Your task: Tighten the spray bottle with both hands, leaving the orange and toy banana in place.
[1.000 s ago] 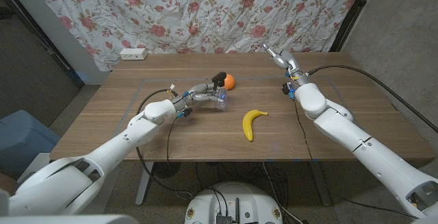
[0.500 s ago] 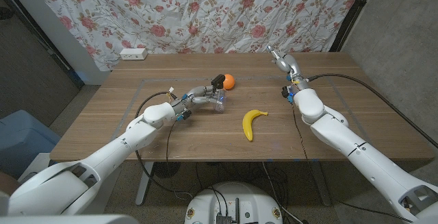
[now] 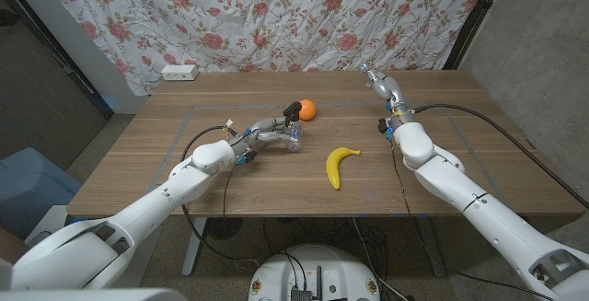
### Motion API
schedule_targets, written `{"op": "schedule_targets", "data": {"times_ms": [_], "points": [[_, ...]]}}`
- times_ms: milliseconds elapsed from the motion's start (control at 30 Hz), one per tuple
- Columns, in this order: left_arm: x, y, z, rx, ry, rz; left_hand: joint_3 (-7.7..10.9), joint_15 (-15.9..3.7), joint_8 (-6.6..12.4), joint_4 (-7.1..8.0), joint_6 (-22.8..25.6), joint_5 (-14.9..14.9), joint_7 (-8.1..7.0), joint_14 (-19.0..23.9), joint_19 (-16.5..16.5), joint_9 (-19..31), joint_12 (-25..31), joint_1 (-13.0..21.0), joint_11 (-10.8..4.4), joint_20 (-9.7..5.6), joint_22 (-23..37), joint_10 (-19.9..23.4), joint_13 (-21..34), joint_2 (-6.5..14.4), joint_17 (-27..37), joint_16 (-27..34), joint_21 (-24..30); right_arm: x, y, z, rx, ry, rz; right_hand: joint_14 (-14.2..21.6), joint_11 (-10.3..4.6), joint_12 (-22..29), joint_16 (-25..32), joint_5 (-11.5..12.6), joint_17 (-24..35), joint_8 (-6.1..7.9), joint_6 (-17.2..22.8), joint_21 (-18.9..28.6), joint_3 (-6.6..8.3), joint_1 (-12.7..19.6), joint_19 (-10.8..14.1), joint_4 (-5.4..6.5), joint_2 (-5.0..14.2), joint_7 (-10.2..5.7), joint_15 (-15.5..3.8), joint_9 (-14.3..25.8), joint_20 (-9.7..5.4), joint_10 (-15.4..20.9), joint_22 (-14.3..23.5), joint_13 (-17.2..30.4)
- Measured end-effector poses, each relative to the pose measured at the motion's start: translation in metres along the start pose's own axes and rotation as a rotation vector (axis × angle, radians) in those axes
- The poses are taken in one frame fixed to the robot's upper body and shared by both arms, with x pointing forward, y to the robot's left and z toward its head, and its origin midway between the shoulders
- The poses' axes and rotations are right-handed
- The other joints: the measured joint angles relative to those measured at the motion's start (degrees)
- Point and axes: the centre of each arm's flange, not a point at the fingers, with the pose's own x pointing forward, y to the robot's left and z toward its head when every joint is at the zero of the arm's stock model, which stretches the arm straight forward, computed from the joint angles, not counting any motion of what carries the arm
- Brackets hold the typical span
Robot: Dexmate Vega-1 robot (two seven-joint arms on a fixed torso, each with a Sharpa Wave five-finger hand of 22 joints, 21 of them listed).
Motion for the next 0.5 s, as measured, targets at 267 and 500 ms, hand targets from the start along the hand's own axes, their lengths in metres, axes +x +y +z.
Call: {"op": "schedule_targets", "data": {"times_ms": [267, 500], "points": [[0.0005, 0.0019, -0.0012, 0.000, 0.005, -0.006, -0.01, 0.17, -3.66, 0.01, -0.14, 0.02, -1.46, -3.37, -0.85, 0.40, -0.10, 0.00, -1.25, 0.02, 0.00, -6.51, -2.04, 0.00, -1.42, -0.95, 0.00, 0.0001, 0.0019, -0.0029, 0.011, 0.002, -0.007, 0.00, -0.06, 0.00, 0.00, 0.00, 0.00, 0.23, -0.01, 0.00, 0.07, 0.00, 0.04, -0.07, 0.00, 0.01, 0.00, 0.00, -0.04, 0.38, 0.00, 0.00], [0.0003, 0.0021, -0.0020, 0.001, 0.008, -0.013, -0.34, 0.18, -6.90, -0.18, -2.21, 0.20, -4.07, -4.77, -1.13, 0.14, -0.15, 0.82, -0.78, 0.30, 0.00, -9.18, -3.84, 2.94, -2.29, -0.95, 0.00, -0.0002, 0.0038, -0.0053, 0.018, 0.004, -0.013, 0.21, 0.01, 0.00, 0.00, -0.34, -0.27, 0.23, 0.63, 0.00, 0.24, 0.00, 0.22, -0.23, 0.00, 0.03, -0.21, 0.00, -0.21, 0.44, 0.01, 0.01]]}}
